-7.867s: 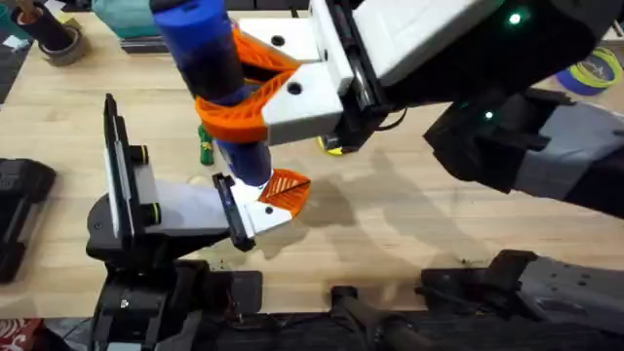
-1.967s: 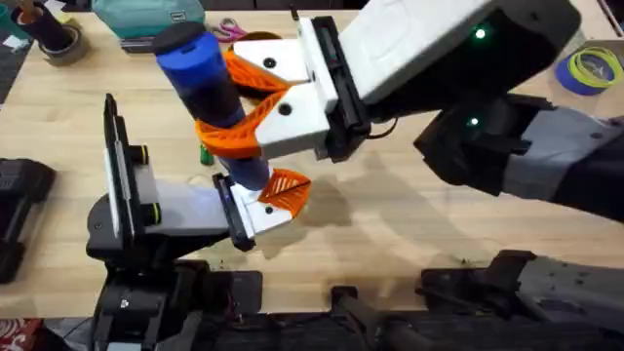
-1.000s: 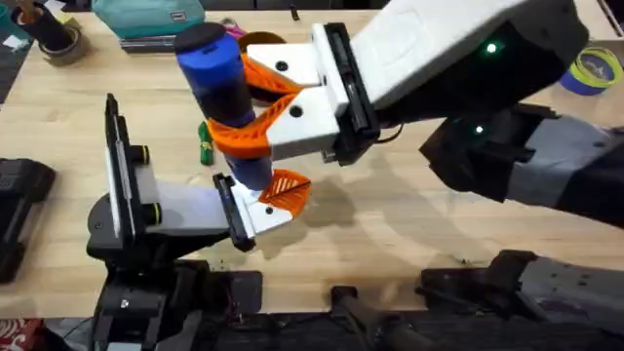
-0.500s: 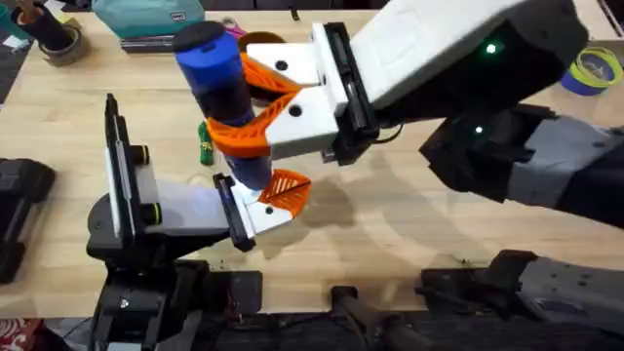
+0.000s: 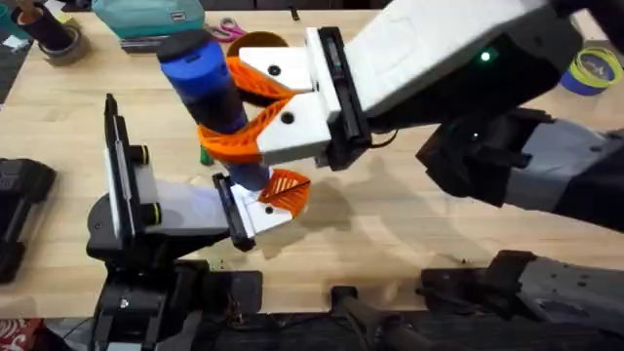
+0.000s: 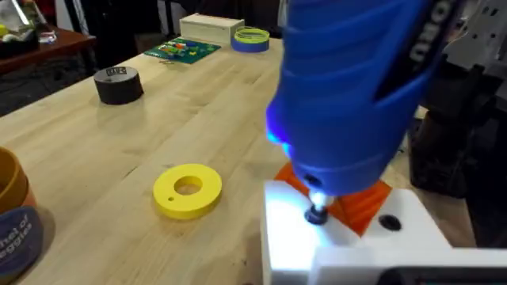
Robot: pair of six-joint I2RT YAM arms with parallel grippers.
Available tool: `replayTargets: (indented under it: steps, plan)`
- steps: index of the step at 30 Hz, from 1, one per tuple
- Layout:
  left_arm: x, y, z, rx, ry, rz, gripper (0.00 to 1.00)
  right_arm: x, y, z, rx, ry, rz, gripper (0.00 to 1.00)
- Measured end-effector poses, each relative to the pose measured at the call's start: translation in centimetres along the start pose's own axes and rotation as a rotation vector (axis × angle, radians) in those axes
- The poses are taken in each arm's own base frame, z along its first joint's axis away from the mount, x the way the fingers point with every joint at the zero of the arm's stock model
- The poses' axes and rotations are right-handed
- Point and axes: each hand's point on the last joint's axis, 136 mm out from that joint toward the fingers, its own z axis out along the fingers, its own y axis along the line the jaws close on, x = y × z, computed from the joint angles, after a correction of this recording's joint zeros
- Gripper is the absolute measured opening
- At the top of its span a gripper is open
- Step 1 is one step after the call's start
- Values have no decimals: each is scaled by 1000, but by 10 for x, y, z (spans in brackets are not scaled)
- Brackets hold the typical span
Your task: Pick up the gripper from the table and insert it into the empty holder that is missing its gripper. Then pick up a screw, insert it into the mounting hole, and use the screwdriver to tighten it. Finally, clean up the table by picking up the vegetable and placing it into the bucket.
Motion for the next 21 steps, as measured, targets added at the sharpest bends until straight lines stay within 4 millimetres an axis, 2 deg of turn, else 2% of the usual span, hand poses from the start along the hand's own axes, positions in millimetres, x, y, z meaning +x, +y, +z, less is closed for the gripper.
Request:
replayTargets:
  steps: [21]
  plan:
    - [0, 0, 0, -3, 0, 1, 15, 2, -4, 1, 26, 3, 3, 22]
